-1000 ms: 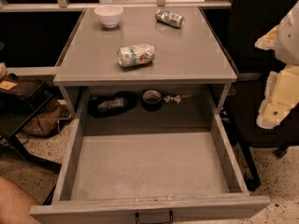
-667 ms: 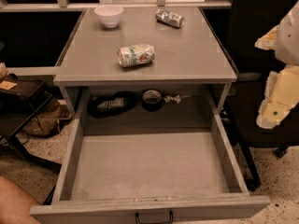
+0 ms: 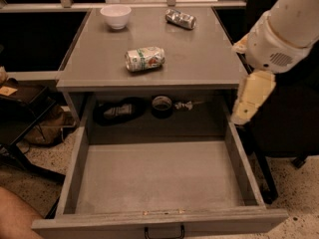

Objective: Place 7up can into top drawer

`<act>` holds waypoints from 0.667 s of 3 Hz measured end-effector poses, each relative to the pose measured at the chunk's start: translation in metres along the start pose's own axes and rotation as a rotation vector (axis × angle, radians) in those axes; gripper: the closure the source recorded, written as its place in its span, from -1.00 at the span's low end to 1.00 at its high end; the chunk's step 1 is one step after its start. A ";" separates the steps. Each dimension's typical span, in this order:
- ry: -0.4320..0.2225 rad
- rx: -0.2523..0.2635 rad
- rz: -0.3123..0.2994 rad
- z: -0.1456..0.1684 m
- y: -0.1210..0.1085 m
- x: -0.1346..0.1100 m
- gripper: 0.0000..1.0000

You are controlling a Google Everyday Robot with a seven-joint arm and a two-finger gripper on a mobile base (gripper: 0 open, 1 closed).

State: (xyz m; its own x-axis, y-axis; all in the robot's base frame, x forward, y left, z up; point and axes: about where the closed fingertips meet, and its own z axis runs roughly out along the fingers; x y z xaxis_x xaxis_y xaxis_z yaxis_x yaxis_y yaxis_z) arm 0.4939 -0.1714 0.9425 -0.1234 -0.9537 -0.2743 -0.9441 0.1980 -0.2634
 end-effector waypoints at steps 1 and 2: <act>-0.126 -0.034 -0.050 0.072 -0.049 -0.045 -1.00; -0.126 -0.033 -0.050 0.071 -0.049 -0.046 -1.00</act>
Offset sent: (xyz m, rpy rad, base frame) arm 0.0597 0.0442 -0.0261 0.0896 -0.0191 0.0803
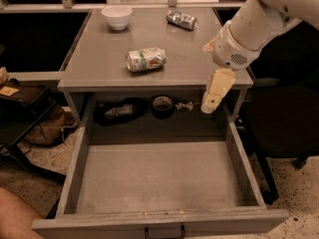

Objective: Place 7up can into top drawer

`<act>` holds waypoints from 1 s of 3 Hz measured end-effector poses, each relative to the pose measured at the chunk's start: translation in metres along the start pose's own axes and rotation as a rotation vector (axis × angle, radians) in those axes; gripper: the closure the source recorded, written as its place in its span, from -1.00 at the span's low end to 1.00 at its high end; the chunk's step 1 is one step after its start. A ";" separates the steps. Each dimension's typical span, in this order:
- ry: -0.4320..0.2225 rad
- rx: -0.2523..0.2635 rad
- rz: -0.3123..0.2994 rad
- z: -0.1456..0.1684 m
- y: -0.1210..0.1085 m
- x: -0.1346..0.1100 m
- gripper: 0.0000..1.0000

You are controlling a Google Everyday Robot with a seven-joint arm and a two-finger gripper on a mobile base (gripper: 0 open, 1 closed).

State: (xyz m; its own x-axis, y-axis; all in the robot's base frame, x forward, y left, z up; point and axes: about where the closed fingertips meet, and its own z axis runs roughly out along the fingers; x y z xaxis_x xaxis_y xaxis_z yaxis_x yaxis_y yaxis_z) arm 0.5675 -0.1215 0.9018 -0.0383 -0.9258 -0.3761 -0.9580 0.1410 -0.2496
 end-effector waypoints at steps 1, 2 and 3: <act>-0.024 0.021 -0.007 0.011 -0.012 -0.002 -1.00; -0.057 0.008 -0.051 0.044 -0.049 -0.015 -1.00; -0.075 -0.014 -0.129 0.078 -0.095 -0.050 -1.00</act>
Offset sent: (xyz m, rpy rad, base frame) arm 0.1566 0.0604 0.0033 0.1216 -0.1330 0.1291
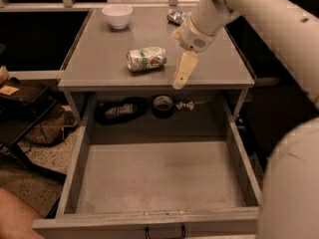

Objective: Place 7up can into top drawer

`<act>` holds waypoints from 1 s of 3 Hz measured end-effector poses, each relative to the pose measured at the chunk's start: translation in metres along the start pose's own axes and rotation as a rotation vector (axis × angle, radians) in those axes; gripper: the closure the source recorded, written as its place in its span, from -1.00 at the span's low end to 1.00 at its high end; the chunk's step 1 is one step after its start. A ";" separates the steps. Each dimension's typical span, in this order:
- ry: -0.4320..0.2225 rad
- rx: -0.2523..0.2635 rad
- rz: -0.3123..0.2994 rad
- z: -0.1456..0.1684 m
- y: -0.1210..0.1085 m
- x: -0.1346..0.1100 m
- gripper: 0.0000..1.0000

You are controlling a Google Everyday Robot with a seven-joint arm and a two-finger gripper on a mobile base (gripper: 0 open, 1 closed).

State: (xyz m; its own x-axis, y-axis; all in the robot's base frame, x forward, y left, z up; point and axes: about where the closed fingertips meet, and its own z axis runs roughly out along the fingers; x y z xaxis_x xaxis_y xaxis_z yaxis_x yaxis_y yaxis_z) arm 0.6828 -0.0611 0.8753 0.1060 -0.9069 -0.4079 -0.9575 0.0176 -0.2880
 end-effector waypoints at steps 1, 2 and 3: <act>0.001 -0.008 -0.102 0.019 -0.041 -0.040 -1.00; -0.007 -0.003 -0.182 0.027 -0.069 -0.077 -1.00; -0.002 -0.018 -0.224 0.038 -0.082 -0.097 -1.00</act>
Offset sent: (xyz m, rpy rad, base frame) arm 0.1153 0.1184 0.0782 -0.0504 -0.1462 0.2384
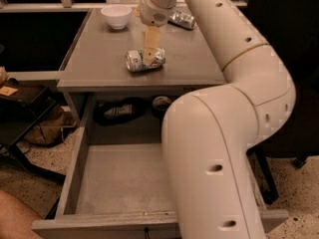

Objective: Place 7up can into top drawer

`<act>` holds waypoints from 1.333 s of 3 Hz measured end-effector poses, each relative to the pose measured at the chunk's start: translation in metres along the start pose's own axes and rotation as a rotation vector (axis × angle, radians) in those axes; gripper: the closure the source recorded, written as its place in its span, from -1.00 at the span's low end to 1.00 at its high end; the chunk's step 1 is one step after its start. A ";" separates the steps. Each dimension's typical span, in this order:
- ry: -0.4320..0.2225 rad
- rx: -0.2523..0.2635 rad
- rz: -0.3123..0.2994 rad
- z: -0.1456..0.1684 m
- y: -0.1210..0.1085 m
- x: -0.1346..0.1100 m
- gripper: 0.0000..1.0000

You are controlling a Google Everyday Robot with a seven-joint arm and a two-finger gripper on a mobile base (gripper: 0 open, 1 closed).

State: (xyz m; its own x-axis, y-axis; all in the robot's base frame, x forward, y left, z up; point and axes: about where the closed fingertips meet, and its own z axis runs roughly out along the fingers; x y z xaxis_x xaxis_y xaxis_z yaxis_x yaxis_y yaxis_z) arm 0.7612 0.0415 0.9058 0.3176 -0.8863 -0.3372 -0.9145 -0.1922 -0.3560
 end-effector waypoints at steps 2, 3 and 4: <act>0.006 -0.072 0.015 0.035 -0.001 0.002 -1.00; 0.000 -0.055 0.014 0.039 -0.007 0.000 -0.63; 0.000 -0.055 0.014 0.039 -0.007 0.000 -0.16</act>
Offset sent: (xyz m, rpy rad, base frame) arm 0.0373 0.0030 -0.0251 -0.0542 0.1481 0.0111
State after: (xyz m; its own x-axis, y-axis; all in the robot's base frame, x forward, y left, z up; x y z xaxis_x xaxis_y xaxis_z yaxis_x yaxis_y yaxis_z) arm 0.7771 0.0588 0.8743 0.3048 -0.8892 -0.3413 -0.9312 -0.2030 -0.3026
